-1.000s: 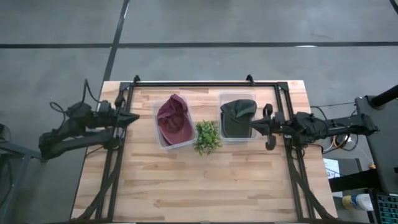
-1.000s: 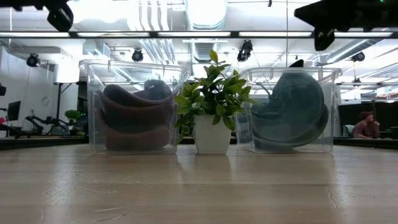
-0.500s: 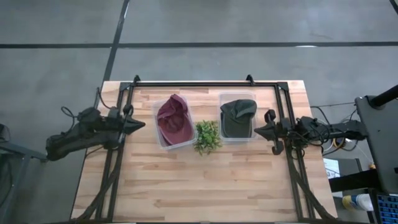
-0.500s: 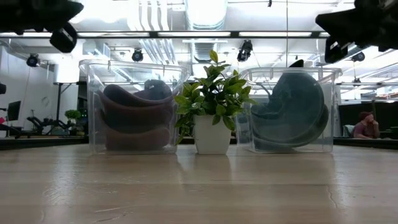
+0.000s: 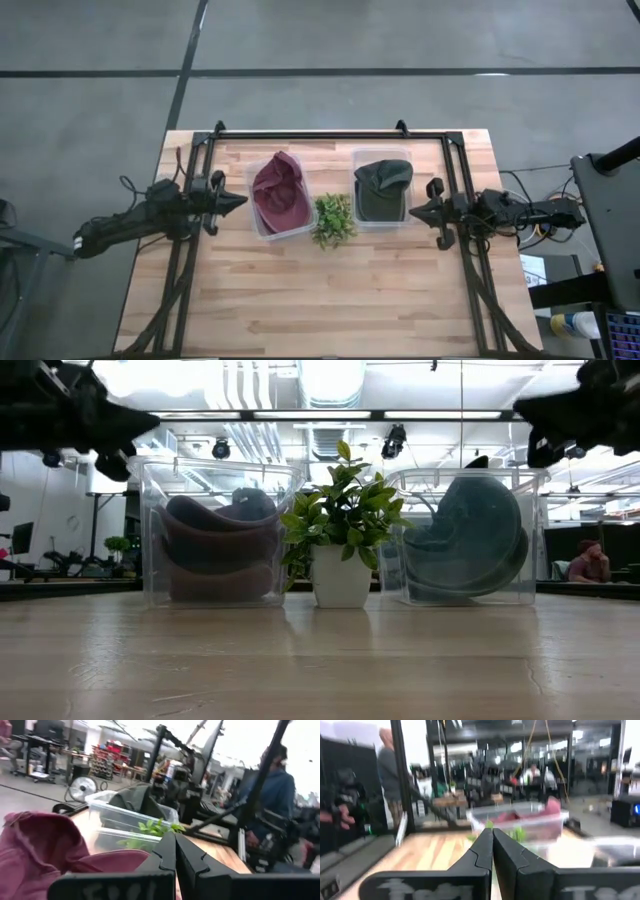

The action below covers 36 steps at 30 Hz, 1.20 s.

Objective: Pick & Place hat
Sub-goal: Return to home position

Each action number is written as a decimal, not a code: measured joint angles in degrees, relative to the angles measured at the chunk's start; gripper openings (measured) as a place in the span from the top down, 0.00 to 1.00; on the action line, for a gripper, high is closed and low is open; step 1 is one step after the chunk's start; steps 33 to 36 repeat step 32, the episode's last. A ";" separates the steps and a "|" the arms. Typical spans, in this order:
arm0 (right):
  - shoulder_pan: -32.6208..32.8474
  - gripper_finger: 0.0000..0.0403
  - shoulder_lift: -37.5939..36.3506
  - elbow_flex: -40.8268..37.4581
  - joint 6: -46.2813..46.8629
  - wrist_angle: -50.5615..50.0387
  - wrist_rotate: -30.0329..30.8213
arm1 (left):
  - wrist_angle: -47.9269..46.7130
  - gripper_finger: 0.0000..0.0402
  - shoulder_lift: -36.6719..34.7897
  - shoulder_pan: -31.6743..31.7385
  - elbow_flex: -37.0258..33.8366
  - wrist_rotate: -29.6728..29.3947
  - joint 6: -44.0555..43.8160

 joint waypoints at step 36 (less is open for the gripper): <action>0.00 0.98 0.47 -0.08 -3.08 -10.51 1.18 | 8.16 1.00 0.09 0.02 -5.77 -2.95 -0.56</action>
